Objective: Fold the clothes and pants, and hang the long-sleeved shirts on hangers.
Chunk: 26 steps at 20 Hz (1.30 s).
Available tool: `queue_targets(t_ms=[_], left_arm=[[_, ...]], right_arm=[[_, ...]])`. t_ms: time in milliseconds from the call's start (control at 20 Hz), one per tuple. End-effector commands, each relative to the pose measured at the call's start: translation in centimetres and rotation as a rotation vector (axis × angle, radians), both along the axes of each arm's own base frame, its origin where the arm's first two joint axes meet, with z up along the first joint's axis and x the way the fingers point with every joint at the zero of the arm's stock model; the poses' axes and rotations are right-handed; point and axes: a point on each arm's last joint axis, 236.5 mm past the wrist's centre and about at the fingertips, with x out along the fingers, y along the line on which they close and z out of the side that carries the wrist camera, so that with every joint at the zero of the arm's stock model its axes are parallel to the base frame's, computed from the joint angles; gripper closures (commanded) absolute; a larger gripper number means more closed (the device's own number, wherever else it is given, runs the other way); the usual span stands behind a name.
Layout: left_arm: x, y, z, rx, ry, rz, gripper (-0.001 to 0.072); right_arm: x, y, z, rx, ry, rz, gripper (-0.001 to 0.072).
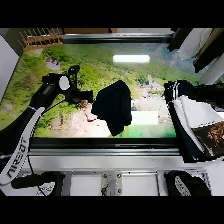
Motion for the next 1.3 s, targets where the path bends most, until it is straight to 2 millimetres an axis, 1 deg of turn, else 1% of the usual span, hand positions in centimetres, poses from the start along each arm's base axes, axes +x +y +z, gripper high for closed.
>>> queue_targets(t_ms=[0,50,150,250,350,450,500,550,600,650,750,800,850,950,1000,1100,1150,1200,1250], left_arm=[[-0.1,0.8,-5.5,-0.105,0.184,0.082,0.0028],[-0.1,-0.2,-6.4,-0.19,0.226,0.086,0.0028],[0.0,-2.6,-7.5,-0.351,0.275,0.06,0.0028],[0.0,-4.0,-8.3,-0.428,0.302,0.052,0.0028],[-0.2,-4.8,-9.2,-0.442,0.316,0.038,0.0028],[0.1,-4.9,-9.8,-0.437,0.309,0.047,0.003],[0.4,-4.8,-9.7,-0.437,0.295,0.053,0.0115],[0.9,-4.5,-9.4,-0.438,0.279,0.059,0.0421],[1.4,-4.2,-9.0,-0.441,0.264,0.066,0.0688],[1.9,-3.8,-8.5,-0.442,0.248,0.069,0.0694],[2.5,-3.2,-7.5,-0.449,0.225,0.062,0.0694],[2.6,-2.9,-7.2,-0.45,0.221,0.057,0.0695],[2.6,-2.8,-7.1,-0.451,0.222,0.051,0.0695],[2.3,-2.7,-7.2,-0.451,0.233,0.046,0.0695],[2.4,-2.7,-7.2,-0.452,0.233,0.047,0.0695],[2.4,-2.7,-7.2,-0.451,0.232,0.047,0.0695],[2.4,-2.7,-7.1,-0.452,0.232,0.047,0.0695],[2.4,-2.7,-7.1,-0.452,0.233,0.047,0.0695],[2.4,-2.7,-7.1,-0.452,0.233,0.047,0.0695]], right_arm=[[-0.8,0.3,-0.8,0.009,0.047,0.008,0.0698],[-0.8,0.4,-0.9,0.015,0.05,0.01,0.0697],[-0.7,1.4,-1.1,0.059,0.053,0.025,0.0698],[-0.5,2.8,-2.1,0.129,0.077,0.046,0.0698],[-0.2,4.2,-3.9,0.19,0.128,0.068,0.0698],[0.0,5.7,-6.8,0.197,0.209,0.108,0.0698],[0.1,6.9,-8.4,0.196,0.256,0.141,0.0698],[0.0,8.2,-10.3,0.197,0.313,0.176,0.0695],[0.0,9.8,-12.3,0.194,0.374,0.216,0.0688],[-0.1,11.4,-14.2,0.189,0.43,0.254,0.0652],[-0.3,14.9,-18.4,0.187,0.537,0.324,0.0156],[-0.4,17.1,-20.6,0.206,0.578,0.351,0.0085],[-0.4,19.3,-22.5,0.235,0.607,0.369,0.0085],[-0.4,23.2,-25.2,0.3,0.634,0.382,0.0085],[-0.4,24.9,-26.3,0.327,0.639,0.381,0.0085],[-0.4,27.0,-27.8,0.348,0.632,0.381,0.0086],[-0.3,27.5,-28.2,0.344,0.624,0.384,0.0093],[-0.2,27.8,-28.4,0.339,0.615,0.386,0.0186],[0.2,27.8,-28.4,0.339,0.599,0.381,0.0417]])
